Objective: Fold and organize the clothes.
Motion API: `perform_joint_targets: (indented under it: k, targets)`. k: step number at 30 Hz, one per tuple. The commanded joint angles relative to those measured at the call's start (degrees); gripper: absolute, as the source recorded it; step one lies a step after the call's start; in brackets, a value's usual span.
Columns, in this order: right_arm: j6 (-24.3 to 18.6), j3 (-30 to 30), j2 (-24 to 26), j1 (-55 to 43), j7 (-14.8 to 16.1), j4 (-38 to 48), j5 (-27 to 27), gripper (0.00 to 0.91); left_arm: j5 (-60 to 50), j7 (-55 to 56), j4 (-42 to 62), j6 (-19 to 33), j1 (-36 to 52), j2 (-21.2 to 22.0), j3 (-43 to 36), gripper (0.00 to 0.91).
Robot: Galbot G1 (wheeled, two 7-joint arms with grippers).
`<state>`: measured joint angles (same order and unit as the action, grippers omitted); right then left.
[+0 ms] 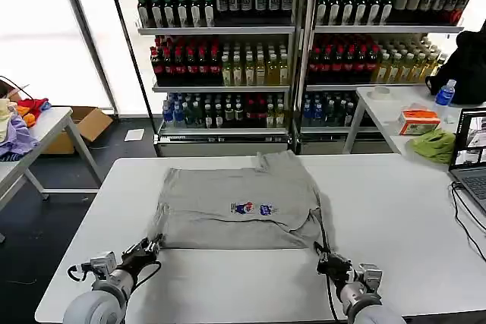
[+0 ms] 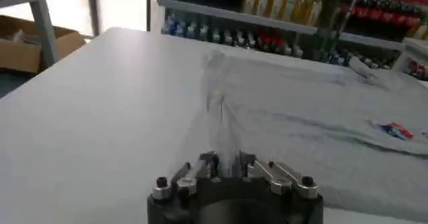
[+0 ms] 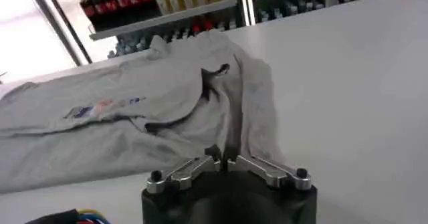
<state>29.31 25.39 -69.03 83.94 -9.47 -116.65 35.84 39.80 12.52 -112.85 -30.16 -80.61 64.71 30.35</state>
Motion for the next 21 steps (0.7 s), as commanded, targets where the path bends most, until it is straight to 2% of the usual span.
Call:
perform_joint_targets:
  k: [1, 8, 14, 21]
  targets:
    - [0.6, 1.1, 2.7, 5.1, 0.4, -5.6, 3.3, 0.0, -0.2, 0.4, -8.8, -0.3, -8.2, 0.5, 2.9, 0.0]
    - [0.8, 4.3, 6.0, 12.3, 1.2, -12.6, 4.8, 0.0, -1.3, 0.2, -15.8, -2.1, -15.8, 3.5, 4.4, 0.0]
    - [2.0, 8.2, 5.7, 17.7, 2.1, -15.3, 4.7, 0.0, -1.8, -2.0, -19.6, -2.9, -26.3, 6.3, 7.4, 0.0]
    - [3.8, 10.0, 4.9, 20.1, 3.9, -14.8, 1.4, 0.0, -6.9, -5.4, -20.5, -2.9, -28.9, 8.7, 9.6, 0.0]
